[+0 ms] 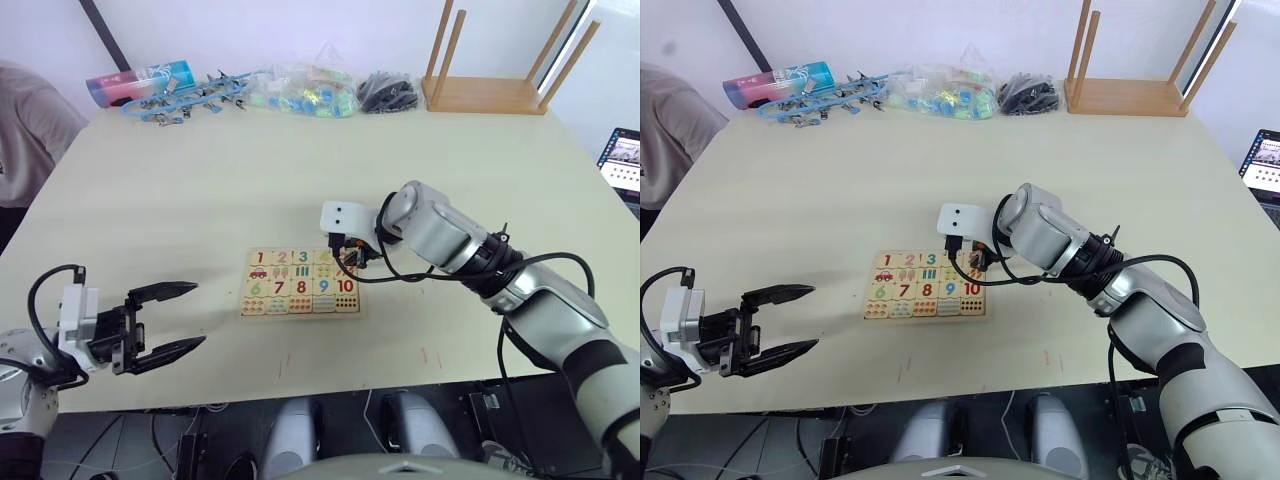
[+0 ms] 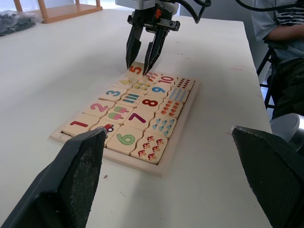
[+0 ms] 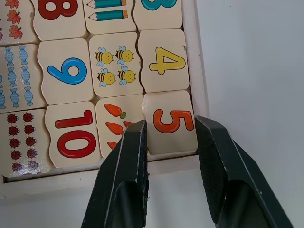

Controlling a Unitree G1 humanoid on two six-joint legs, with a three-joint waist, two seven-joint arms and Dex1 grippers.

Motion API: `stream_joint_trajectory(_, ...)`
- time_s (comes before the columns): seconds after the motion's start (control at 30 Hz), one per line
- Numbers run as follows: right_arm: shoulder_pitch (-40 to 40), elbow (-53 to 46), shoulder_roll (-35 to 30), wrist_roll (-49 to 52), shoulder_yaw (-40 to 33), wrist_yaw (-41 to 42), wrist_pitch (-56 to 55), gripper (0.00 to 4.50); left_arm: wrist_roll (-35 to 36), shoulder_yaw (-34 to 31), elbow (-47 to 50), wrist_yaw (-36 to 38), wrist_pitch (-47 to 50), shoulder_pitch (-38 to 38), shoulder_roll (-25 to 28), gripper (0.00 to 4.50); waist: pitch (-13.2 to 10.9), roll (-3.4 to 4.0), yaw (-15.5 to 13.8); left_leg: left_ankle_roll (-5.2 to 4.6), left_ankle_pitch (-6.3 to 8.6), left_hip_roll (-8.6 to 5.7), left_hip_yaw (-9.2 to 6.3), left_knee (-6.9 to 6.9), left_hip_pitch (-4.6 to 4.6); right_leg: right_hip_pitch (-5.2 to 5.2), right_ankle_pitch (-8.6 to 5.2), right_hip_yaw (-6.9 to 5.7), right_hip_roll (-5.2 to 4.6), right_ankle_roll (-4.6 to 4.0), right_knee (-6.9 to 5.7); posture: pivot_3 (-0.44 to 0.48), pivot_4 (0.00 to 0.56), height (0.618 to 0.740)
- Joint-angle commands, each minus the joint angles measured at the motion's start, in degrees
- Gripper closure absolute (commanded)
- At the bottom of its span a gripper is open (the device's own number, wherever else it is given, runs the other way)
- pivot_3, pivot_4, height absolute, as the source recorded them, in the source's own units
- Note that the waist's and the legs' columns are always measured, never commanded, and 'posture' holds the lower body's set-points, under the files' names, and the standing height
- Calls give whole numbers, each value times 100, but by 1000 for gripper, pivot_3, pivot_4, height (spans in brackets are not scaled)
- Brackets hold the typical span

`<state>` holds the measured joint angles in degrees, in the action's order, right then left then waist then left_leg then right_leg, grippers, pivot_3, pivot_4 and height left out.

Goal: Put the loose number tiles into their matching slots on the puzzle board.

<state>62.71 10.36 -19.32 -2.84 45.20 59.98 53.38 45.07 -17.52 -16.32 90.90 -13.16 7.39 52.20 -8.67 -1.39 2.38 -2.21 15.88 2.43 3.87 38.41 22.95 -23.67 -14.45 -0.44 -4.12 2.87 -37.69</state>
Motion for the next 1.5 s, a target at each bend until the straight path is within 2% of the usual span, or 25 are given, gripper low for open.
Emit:
stream_joint_trajectory(0.03,-32,-62,8,-23,-60,92,-67,3604,45,-161,158,160,9,13,-2,0,0,0,0,0,0,0,0,0,0,0,0,0,0,0,0,0,150,737)
stream_joint_trajectory(0.13,-39,-80,4,-47,-60,107,-86,3604,42,-162,167,160,11,13,-8,0,0,1,0,0,0,-1,0,0,0,0,0,0,-1,0,1,0,150,737)
stream_joint_trajectory(0.17,-41,-80,2,-55,-62,113,-96,2441,42,-163,169,160,14,15,-7,0,0,0,0,0,0,0,0,-1,0,0,0,0,-1,0,1,0,150,737)
stream_joint_trajectory(0.23,-45,-77,5,-71,-70,127,-110,1687,39,-162,169,160,14,14,-5,0,0,1,0,0,0,0,0,-1,0,0,0,0,-1,0,2,0,150,737)
stream_joint_trajectory(0.3,-39,-44,22,-83,-84,126,-130,702,31,-157,151,160,10,-4,-2,0,-1,1,1,0,0,0,0,-1,0,0,0,-1,-1,0,1,0,150,737)
stream_joint_trajectory(0.73,16,-119,-139,-31,-309,279,-341,702,26,-148,108,160,-8,-33,7,0,-2,3,0,0,0,-1,-2,-1,1,-1,0,-2,-3,0,3,0,150,737)
stream_joint_trajectory(1.0,-337,-28,-211,181,-1008,136,-919,702,29,-98,84,160,10,-110,39,0,-1,0,-5,1,0,-1,-5,-4,3,0,0,-4,-4,-1,5,0,150,737)
stream_joint_trajectory(1.13,-671,-95,-209,296,-1424,-9,-1248,1778,33,-92,71,160,7,-116,51,0,1,-3,-3,1,0,-2,-4,-3,4,0,0,-4,-6,0,6,0,150,737)
stream_joint_trajectory(1.33,-1189,106,-68,460,-1987,-323,-2085,4423,23,-80,52,160,0,-140,42,0,4,-9,-2,1,0,-1,-5,-5,4,0,0,-5,-5,0,5,0,150,737)
stream_joint_trajectory(1.5,-1408,284,107,619,-2283,-401,-2493,4468,9,-49,44,160,7,-176,32,0,6,-12,-3,1,0,-2,-4,-5,4,0,0,-4,-3,0,6,0,150,737)
